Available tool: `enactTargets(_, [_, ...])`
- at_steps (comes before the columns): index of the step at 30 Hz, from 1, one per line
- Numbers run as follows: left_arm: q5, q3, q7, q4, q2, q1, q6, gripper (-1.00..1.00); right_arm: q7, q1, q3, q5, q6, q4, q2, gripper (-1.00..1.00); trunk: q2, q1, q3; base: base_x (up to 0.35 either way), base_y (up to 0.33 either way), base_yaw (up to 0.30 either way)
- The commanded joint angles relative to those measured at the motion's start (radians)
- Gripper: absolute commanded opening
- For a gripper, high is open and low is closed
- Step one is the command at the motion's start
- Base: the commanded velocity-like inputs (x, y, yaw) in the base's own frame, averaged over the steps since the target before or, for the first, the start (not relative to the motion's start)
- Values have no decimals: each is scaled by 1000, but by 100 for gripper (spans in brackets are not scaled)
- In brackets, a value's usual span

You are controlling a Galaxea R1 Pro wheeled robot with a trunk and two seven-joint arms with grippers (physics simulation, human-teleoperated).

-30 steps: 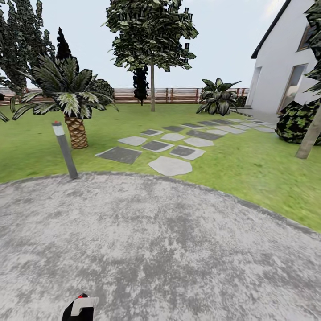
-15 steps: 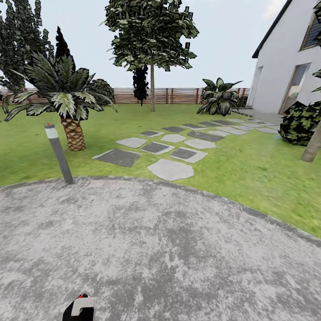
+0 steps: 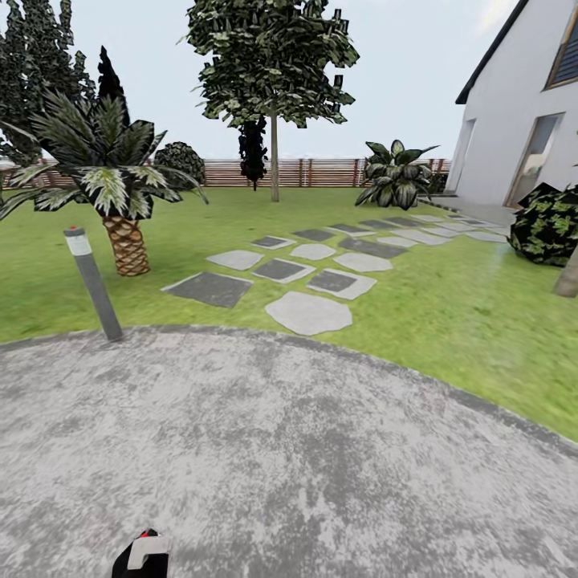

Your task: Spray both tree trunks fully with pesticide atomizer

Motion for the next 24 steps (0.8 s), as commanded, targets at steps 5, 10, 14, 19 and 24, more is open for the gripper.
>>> enactTargets(5, [0,0,0,0,0,0,0,-100,0,0,0,0,0,0,0,100,0,0,0,340,0,0])
enactTargets(10, [0,0,0,0,0,0,0,-100,0,0,0,0,0,0,0,100,0,0,0,340,0,0])
enactTargets(14, [0,0,0,0,0,-1,0,-100,0,0,0,0,0,0,0,100,0,0,0,340,0,0])
enactTargets(19, [0,0,0,0,0,0,-1,-100,0,0,0,0,0,0,0,100,0,0,0,340,0,0])
enactTargets(24, [0,0,0,0,0,0,0,-100,0,0,0,0,0,0,0,100,0,0,0,340,0,0])
